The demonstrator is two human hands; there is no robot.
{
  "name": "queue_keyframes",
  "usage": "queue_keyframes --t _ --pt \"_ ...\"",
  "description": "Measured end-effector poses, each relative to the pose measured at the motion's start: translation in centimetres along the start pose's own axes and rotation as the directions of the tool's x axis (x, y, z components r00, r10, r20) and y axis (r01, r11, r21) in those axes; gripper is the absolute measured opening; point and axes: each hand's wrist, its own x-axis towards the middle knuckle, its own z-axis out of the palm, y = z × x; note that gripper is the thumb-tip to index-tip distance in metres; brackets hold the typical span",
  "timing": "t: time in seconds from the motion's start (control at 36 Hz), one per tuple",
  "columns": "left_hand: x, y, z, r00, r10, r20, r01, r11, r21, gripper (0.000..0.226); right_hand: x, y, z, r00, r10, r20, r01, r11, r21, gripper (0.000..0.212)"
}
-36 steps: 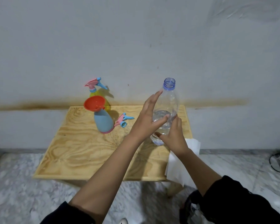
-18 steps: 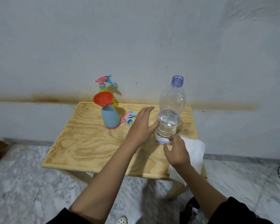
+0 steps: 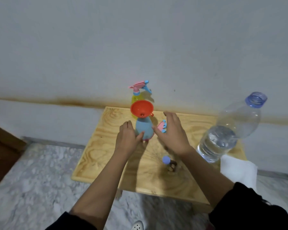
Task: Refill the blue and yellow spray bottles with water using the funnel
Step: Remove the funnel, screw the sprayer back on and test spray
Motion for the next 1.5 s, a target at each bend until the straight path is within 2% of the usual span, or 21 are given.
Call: queue_keyframes --t 0.11,0.33,0.44,0.67,1.25,1.5 --pt "2.8 -1.3 0.4 0.996 0.081 0.046 -0.079 0.996 -0.029 0.073 4.1 -2.8 1.1 0.999 -0.035 -0.041 0.035 0.999 -0.006 0.075" --pt "6.2 -2.4 2.0 0.968 0.22 0.122 -0.187 0.953 -0.239 0.063 7.9 -3.7 3.5 0.993 0.053 0.109 -0.052 0.999 -0.011 0.088" --pt "7.1 -3.4 3.3 0.954 0.247 0.172 -0.174 0.919 -0.353 0.066 8.3 -3.3 4.4 0.986 0.088 0.144 -0.096 0.994 0.049 0.094" --pt "7.0 -3.4 3.7 0.947 0.298 0.123 -0.175 0.796 -0.58 0.059 8.4 -3.2 5.1 0.982 0.122 0.147 -0.135 0.987 0.084 0.093" --pt "7.7 -4.5 6.2 0.956 0.269 0.116 -0.109 0.696 -0.71 0.059 7.9 -3.9 4.6 0.974 0.164 0.157 -0.182 0.978 0.106 0.096" --pt "6.9 -4.1 5.2 0.961 0.274 0.049 -0.172 0.724 -0.668 0.054 7.6 -4.4 3.9 0.982 0.168 0.081 -0.179 0.97 0.162 0.08"
